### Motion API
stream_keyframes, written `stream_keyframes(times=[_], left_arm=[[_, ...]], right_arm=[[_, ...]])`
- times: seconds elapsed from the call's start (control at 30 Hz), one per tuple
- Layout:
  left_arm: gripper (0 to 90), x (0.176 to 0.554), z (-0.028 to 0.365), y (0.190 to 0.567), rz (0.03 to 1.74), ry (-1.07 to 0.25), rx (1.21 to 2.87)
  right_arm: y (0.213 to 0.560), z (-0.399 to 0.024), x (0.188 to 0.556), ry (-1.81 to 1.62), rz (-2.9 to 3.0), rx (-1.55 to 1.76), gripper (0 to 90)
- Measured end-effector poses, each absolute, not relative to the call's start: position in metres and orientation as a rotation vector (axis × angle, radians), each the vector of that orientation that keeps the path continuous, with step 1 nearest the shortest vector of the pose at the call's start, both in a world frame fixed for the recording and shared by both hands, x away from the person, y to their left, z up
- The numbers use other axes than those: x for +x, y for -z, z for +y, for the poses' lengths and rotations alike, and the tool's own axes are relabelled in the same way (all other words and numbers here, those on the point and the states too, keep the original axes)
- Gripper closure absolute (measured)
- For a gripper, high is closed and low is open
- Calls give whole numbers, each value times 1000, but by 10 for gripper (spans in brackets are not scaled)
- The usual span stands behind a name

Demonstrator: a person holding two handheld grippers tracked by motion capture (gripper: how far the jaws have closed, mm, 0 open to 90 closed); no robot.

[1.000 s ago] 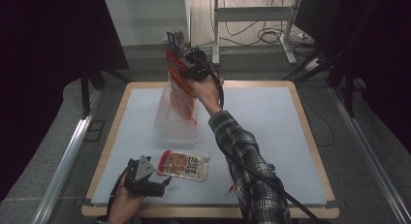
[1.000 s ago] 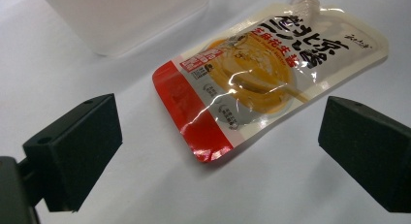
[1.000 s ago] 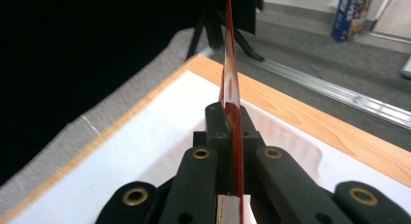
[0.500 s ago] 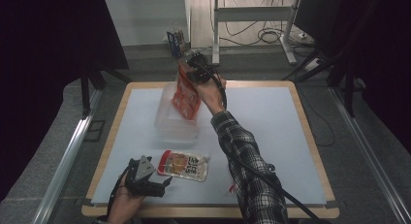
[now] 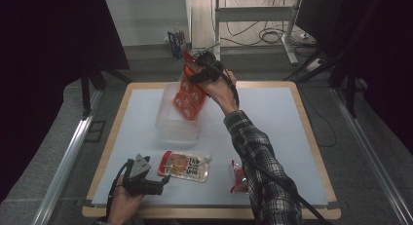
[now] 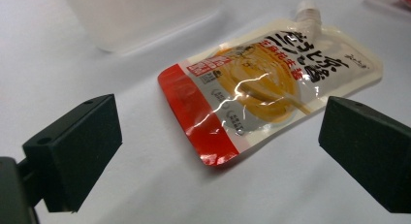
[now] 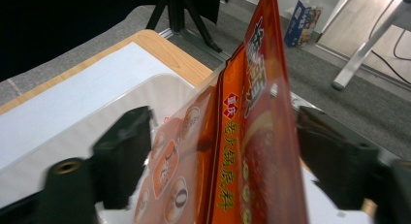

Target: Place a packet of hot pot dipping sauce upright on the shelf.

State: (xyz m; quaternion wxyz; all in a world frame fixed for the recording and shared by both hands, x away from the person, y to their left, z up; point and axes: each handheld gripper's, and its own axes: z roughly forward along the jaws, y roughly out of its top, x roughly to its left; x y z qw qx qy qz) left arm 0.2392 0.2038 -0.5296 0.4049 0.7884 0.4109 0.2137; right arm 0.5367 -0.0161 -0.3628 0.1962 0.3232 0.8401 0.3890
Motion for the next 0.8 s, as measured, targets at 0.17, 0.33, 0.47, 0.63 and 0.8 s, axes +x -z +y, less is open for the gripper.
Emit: stream_keyframes(times=[0.17,0.33,0.47,0.63,0.8], left_arm=[[17,241,207,530,1061,-526,1975],[17,242,207,533,1078,-534,1999],[16,243,207,533,1097,-514,2007],[16,243,208,532,1101,-506,1999],[15,242,205,531,1069,-496,1994]], right_arm=[[362,-25,530,-1082,2373,859,54],[363,-33,522,-1055,2393,836,9],[364,-43,514,-1077,2388,839,0],[364,-55,506,-1082,2386,835,0],[367,-65,495,-1070,2401,806,0]])
